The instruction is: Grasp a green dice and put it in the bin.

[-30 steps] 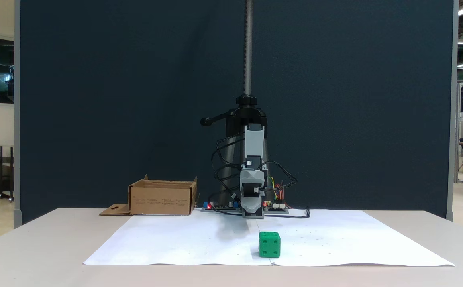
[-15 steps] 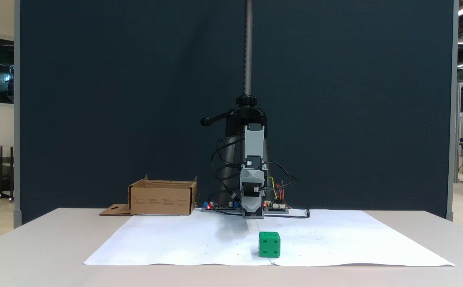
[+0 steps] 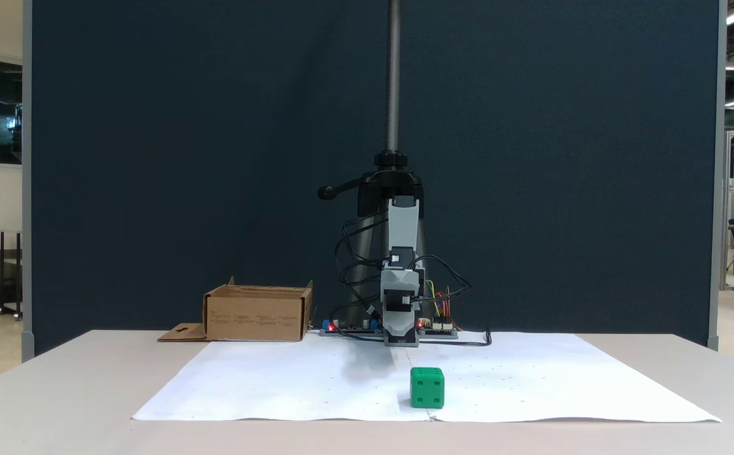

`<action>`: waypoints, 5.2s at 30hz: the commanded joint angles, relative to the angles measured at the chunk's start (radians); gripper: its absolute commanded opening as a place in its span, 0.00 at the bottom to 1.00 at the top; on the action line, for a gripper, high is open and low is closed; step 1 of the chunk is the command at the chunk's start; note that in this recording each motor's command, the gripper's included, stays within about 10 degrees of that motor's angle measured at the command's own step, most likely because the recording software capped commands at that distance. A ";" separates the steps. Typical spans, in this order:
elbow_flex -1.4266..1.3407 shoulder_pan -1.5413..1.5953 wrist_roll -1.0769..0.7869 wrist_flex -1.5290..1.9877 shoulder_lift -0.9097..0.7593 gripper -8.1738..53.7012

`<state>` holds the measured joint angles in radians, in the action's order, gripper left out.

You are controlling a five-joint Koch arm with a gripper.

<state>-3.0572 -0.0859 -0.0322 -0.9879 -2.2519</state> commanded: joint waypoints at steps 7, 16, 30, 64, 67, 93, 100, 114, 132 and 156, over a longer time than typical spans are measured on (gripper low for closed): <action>0.252 -0.023 -0.009 0.340 -0.103 0.79; 0.723 -0.021 -0.006 0.937 0.155 0.79; 1.560 0.044 0.124 1.719 0.782 0.79; 2.260 0.178 0.238 2.160 1.356 0.79; 2.269 0.186 0.239 2.161 1.378 0.79; 2.298 0.155 0.238 2.120 1.427 0.79; 2.299 0.140 0.236 2.115 1.430 0.79; 2.298 0.135 0.236 2.112 1.457 0.79; 2.298 0.135 0.235 2.111 1.462 0.64; 2.299 0.127 0.235 2.109 1.468 0.33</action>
<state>-0.8038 0.0399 0.1381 1.1106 -0.7517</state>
